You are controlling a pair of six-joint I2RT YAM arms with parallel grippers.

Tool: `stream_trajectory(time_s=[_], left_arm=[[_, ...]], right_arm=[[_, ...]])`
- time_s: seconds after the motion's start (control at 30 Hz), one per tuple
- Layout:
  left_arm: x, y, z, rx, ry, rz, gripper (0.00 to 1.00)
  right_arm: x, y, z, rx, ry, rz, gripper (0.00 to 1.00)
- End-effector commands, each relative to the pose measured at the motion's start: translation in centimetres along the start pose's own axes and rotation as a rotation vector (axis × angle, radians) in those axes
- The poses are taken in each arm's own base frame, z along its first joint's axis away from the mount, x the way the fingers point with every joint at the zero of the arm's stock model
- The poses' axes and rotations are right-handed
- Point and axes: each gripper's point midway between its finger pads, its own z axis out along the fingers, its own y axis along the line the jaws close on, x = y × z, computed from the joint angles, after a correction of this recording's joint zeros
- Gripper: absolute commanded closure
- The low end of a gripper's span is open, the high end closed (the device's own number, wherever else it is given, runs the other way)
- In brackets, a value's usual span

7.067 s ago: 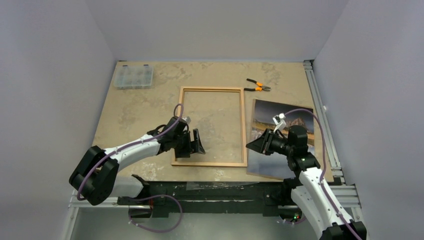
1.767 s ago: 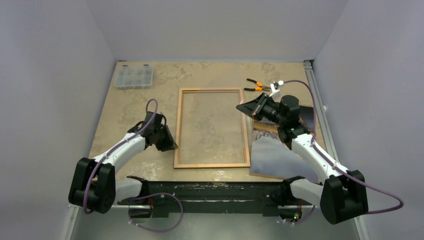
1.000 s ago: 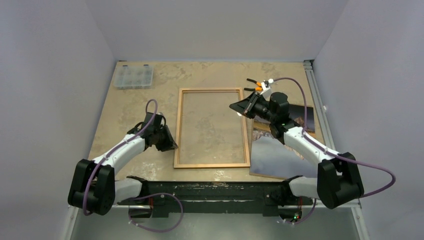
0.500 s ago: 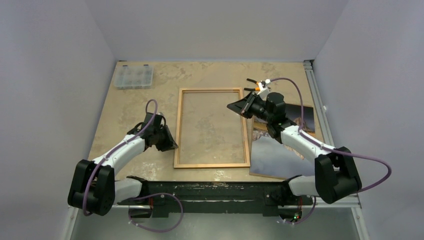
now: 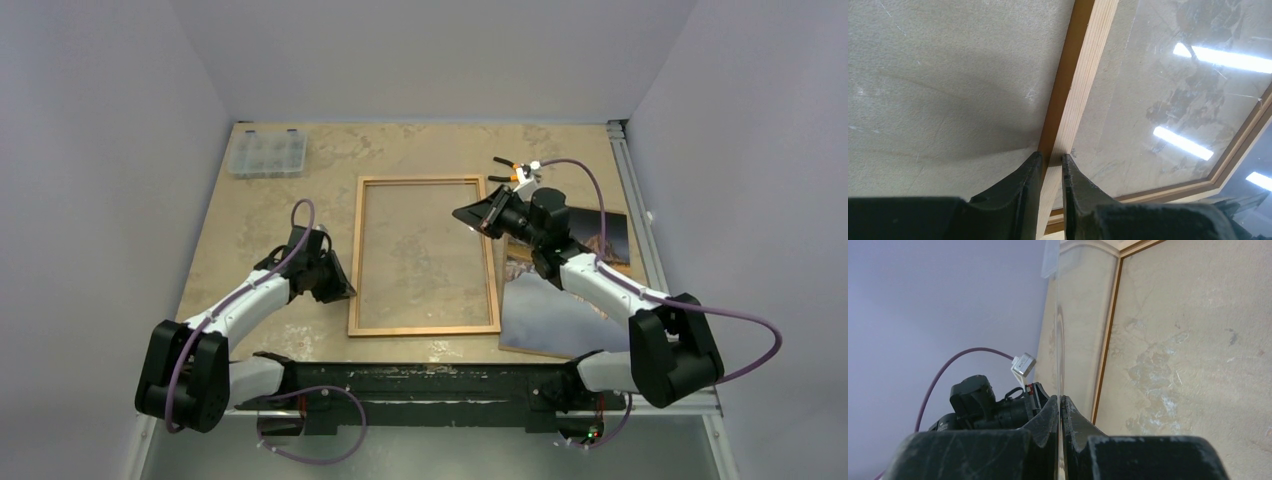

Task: Put the photo into the frame
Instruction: Place the photo frame item in the photo frame.

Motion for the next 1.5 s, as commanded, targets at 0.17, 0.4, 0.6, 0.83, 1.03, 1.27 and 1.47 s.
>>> stream_trajectory(time_s=[0.17, 0.4, 0.6, 0.83, 1.03, 1.27, 1.47], left_arm=[[0.4, 1.7, 0.5, -0.055, -0.005, 0.023, 0.81], [0.4, 1.7, 0.5, -0.055, -0.005, 0.023, 0.81], [0.4, 1.7, 0.5, -0.055, -0.004, 0.023, 0.81], [0.4, 1.7, 0.5, -0.056, -0.003, 0.023, 0.83], [0.4, 1.7, 0.5, -0.056, -0.003, 0.024, 0.83], [0.4, 1.6, 0.5, -0.052, 0.0, 0.026, 0.84], [1.2, 1.3, 1.5, -0.021, 0.045, 0.022, 0.88]], right_arm=[[0.9, -0.3, 0.2, -0.014, -0.036, -0.003, 1.0], [1.7, -1.1, 0.0, 0.003, -0.033, 0.014, 1.0], [1.9, -1.2, -0.3, 0.011, -0.031, 0.029, 1.0], [2.3, -2.0, -0.1, 0.056, 0.0, 0.037, 1.0], [3.4, -4.1, 0.0, 0.117, 0.046, -0.002, 1.0], [4.6, -7.3, -0.5, 0.211, 0.091, -0.09, 1.0], [5.0, -8.5, -0.7, 0.25, 0.12, -0.132, 1.0]])
